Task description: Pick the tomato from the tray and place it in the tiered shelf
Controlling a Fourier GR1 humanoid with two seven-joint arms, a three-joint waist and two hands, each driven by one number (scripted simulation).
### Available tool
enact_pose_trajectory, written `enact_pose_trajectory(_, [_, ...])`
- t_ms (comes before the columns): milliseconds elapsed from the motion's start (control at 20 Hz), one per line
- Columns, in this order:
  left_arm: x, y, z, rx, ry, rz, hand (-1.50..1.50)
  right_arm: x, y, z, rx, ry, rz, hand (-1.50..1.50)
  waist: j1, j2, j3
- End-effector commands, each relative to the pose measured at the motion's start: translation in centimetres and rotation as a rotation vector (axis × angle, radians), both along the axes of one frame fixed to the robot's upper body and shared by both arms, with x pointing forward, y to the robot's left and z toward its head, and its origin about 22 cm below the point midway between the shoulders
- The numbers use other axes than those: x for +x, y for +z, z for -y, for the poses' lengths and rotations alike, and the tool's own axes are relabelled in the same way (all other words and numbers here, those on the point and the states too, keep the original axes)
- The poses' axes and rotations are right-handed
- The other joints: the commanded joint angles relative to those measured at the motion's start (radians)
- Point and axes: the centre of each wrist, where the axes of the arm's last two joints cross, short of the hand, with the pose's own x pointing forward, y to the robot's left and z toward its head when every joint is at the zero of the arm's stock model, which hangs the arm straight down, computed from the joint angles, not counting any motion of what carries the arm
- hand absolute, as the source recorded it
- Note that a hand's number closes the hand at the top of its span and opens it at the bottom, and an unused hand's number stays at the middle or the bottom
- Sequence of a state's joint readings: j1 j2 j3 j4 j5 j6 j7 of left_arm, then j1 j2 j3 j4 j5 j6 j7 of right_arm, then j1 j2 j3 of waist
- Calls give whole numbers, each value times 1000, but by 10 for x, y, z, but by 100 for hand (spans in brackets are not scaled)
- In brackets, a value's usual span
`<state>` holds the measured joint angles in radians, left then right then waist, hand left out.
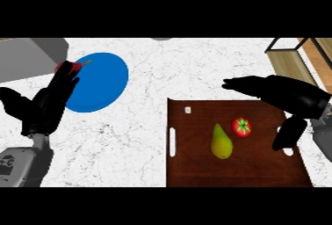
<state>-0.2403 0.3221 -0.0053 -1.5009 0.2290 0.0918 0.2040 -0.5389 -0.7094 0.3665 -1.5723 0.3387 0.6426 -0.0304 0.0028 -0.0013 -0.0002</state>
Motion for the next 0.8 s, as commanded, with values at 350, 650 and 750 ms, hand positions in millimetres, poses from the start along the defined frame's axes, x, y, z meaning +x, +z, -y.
enact_pose_trajectory(350, [4,-11,13,-2,-13,12,0,-21,-39,-29,-267,-33,83,-150,-3,1,0])
enact_pose_trajectory(650, [-4,-6,7,12,0,-8,0,-15,-43,-22,-321,-69,90,-150,1,1,0])
enact_pose_trajectory(750, [-2,7,8,-9,4,7,0,-12,-52,-1,-310,-35,72,-150,1,1,0])
